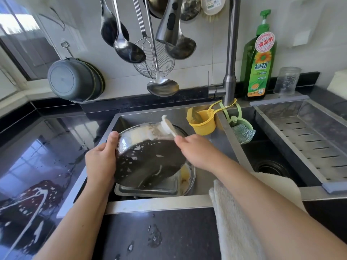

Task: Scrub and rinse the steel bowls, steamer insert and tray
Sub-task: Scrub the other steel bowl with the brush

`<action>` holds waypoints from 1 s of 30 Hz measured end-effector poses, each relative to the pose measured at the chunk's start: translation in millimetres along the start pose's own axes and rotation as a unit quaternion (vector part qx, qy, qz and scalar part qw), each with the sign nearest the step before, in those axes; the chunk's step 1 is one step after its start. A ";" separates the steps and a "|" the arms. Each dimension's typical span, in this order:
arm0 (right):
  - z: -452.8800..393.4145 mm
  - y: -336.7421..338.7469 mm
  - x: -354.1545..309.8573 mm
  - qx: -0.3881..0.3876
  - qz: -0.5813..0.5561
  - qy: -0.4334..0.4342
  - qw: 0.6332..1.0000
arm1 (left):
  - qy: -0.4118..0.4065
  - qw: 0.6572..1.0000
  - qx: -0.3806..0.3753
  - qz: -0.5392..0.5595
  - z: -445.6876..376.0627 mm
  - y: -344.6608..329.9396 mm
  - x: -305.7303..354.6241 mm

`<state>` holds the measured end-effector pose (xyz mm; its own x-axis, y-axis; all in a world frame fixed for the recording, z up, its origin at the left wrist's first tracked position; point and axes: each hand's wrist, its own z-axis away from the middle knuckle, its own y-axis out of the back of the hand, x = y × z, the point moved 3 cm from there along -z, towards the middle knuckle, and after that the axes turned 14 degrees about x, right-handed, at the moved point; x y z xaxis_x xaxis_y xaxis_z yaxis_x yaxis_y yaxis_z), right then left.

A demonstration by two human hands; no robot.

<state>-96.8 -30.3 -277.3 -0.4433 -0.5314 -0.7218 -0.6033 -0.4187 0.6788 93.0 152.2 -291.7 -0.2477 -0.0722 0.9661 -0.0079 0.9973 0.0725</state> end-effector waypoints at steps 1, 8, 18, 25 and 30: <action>-6.5 1.3 10.5 0.004 0.022 -0.030 0.999 | 0.016 0.999 0.016 0.025 -2.4 1.8 -0.1; -6.0 5.2 10.6 0.096 0.077 -0.024 0.992 | 0.073 0.996 0.001 0.042 -0.6 2.5 -1.6; 6.3 -11.7 -4.5 0.073 0.161 0.100 0.979 | 0.059 0.993 -0.009 -0.102 5.2 -4.9 0.5; 2.5 -20.4 -0.7 0.074 0.152 0.093 0.981 | 0.162 0.985 0.045 0.035 -14.0 2.7 -21.0; 17.8 2.5 -19.2 0.132 0.107 0.126 0.977 | 0.281 0.949 0.066 0.126 -8.7 28.5 10.5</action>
<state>-101.6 -8.1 -264.1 -0.4209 -0.7639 -0.4891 -0.6802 -0.0909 0.7273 98.6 179.7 -277.3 0.2969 0.2116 0.9312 -0.1484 0.9735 -0.1739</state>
